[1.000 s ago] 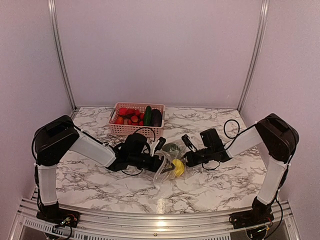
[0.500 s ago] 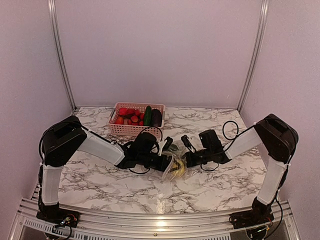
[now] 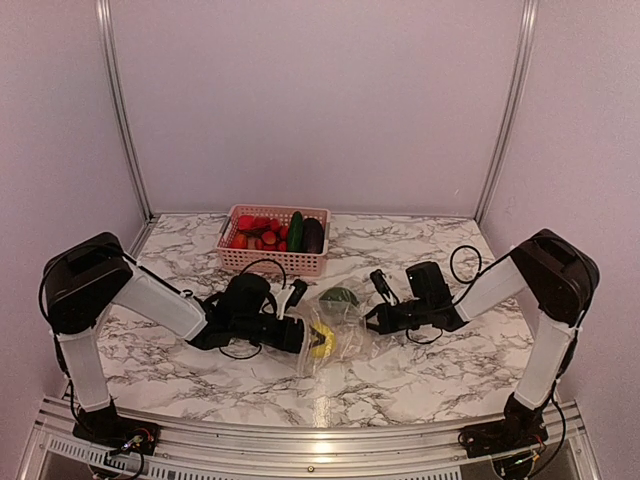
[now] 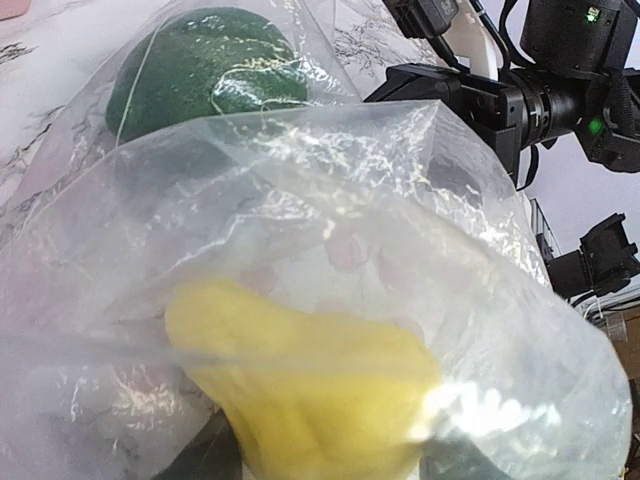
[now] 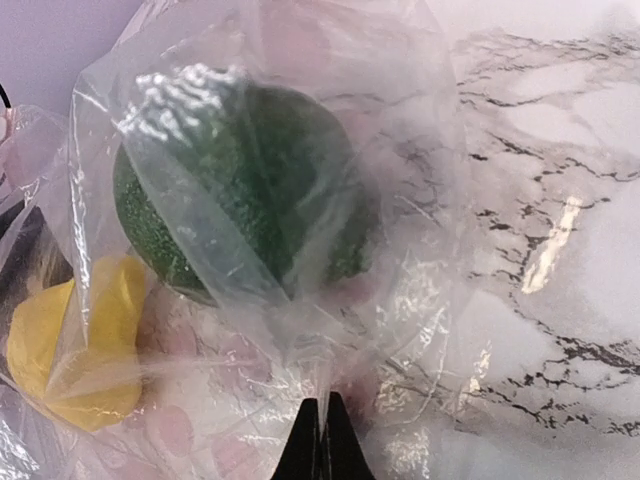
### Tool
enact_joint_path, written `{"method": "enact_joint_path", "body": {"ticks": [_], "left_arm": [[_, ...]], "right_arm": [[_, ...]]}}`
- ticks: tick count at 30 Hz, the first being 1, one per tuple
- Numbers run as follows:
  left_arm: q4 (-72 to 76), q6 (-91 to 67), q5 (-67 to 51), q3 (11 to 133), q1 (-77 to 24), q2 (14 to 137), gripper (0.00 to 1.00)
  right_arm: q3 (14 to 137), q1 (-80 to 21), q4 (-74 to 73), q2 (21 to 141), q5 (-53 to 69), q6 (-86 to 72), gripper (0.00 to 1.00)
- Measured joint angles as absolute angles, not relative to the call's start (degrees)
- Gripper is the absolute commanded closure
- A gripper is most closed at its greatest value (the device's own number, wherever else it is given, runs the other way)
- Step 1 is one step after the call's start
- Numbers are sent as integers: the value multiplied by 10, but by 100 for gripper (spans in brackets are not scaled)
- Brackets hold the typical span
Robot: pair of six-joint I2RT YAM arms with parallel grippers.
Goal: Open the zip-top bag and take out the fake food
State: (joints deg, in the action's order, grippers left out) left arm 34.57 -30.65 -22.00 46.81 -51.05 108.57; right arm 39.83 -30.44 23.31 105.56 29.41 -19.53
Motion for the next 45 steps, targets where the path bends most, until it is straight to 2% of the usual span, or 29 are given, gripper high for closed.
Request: {"method": "enact_joint_path", "body": {"ticks": [13, 21, 27, 30, 34, 45], "left_arm": [[394, -313, -220, 304, -474, 942, 50], [391, -324, -218, 200, -425, 781, 49], [346, -324, -219, 186, -376, 652, 49], [304, -317, -214, 219, -337, 626, 49], [240, -299, -198, 308, -302, 651, 49], [136, -240, -168, 637, -256, 896, 49]], "right_arm": [[378, -277, 234, 1039, 292, -199, 100], [368, -266, 237, 1032, 292, -200, 100], [364, -266, 244, 1031, 293, -204, 100], [364, -266, 244, 1030, 293, -204, 100], [361, -266, 239, 1025, 293, -204, 100], [358, -264, 211, 1008, 290, -203, 100]]}}
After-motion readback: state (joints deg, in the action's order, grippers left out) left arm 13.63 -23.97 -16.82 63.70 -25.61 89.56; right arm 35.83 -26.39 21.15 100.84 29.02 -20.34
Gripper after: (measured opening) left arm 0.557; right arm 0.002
